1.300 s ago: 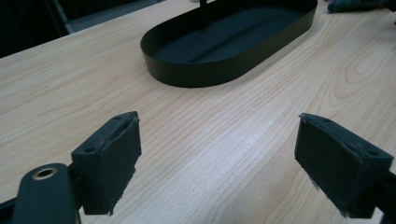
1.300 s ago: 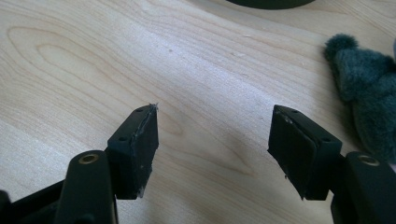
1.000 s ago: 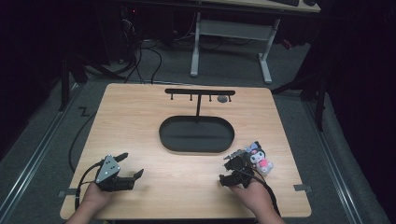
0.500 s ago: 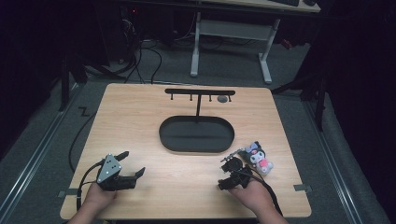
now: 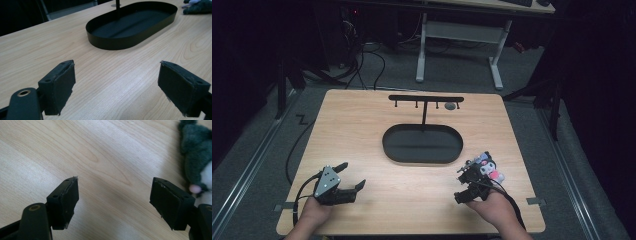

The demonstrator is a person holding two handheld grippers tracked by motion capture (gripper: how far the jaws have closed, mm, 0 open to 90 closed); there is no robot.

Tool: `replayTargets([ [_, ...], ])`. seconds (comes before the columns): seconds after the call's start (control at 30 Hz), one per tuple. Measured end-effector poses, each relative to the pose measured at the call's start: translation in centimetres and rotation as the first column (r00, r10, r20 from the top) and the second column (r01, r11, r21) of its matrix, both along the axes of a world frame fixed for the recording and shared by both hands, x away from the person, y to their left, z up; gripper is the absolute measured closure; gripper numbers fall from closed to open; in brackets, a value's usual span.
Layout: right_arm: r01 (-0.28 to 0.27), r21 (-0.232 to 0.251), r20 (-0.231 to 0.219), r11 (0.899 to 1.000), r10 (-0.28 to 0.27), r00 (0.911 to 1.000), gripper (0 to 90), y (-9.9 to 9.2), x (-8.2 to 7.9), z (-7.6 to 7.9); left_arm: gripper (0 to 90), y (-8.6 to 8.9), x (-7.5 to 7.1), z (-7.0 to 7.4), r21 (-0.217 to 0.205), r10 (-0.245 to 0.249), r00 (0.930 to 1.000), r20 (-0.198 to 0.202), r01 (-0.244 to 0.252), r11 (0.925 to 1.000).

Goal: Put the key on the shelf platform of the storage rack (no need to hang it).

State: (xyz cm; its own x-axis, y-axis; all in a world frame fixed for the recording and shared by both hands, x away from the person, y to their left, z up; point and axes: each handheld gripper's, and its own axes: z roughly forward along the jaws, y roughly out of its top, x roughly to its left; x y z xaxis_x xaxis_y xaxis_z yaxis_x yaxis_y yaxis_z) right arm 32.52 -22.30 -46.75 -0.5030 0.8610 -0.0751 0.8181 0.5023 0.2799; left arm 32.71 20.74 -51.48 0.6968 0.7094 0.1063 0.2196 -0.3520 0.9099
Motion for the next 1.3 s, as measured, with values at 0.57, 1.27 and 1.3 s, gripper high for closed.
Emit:
replayTargets([
  [0.57,0.014,-0.032,0.012,0.999,-0.014,0.9998,21.6,-4.1,0.7,3.3,15.5,-0.8,0.1,-0.7,0.073,-0.058,0.9968,-0.054,0.062,0.9954],
  [1.27,0.109,-0.057,0.003,0.992,-0.109,0.9941,20.0,-8.1,2.0,3.1,15.5,-0.1,0.2,-0.9,0.033,-0.048,0.9948,-0.090,0.051,0.9982],
  [1.3,0.110,-0.056,0.000,0.992,-0.110,0.9939,19.9,-8.3,2.2,3.1,15.5,-0.1,0.1,-0.9,0.032,-0.050,0.9955,-0.081,0.053,0.9981],
])
